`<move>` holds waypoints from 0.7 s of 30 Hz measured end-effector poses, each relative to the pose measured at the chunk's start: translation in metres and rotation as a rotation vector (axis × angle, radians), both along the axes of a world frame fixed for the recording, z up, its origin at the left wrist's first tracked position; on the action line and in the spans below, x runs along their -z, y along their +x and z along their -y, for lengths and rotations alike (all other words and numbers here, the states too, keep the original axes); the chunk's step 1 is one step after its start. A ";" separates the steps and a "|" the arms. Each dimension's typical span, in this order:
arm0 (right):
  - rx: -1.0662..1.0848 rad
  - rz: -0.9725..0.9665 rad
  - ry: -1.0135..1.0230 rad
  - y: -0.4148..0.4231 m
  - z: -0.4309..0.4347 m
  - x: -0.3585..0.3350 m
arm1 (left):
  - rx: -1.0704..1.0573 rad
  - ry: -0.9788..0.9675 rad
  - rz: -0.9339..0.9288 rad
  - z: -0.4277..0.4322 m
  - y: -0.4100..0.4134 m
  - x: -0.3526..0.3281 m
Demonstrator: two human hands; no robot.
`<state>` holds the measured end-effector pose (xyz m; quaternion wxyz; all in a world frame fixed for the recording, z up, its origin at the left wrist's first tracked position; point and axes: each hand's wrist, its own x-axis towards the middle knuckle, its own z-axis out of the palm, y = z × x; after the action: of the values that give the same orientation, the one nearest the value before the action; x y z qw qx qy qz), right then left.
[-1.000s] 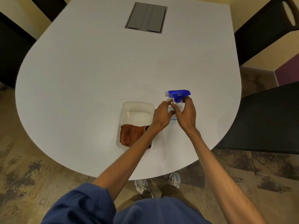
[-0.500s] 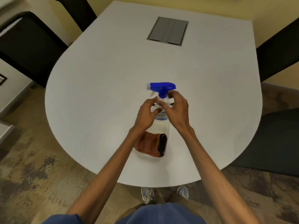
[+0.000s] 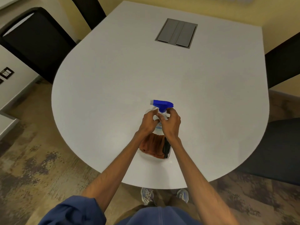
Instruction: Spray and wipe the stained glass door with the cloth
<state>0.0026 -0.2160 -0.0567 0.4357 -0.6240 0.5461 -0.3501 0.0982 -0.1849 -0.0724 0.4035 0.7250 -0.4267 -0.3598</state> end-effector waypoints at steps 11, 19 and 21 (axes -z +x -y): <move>-0.095 -0.153 -0.013 -0.001 -0.003 0.000 | -0.059 0.027 -0.040 -0.001 -0.005 -0.002; 0.098 -0.157 -0.202 -0.004 -0.022 -0.007 | -0.324 -0.021 0.026 -0.029 -0.008 -0.002; 0.160 -0.165 -0.324 -0.002 -0.029 -0.014 | -0.385 -0.054 0.076 -0.041 -0.008 -0.005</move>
<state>0.0005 -0.1868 -0.0426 0.2541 -0.6671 0.5643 -0.4147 0.0904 -0.1436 -0.0672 0.4677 0.7952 -0.3044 -0.2370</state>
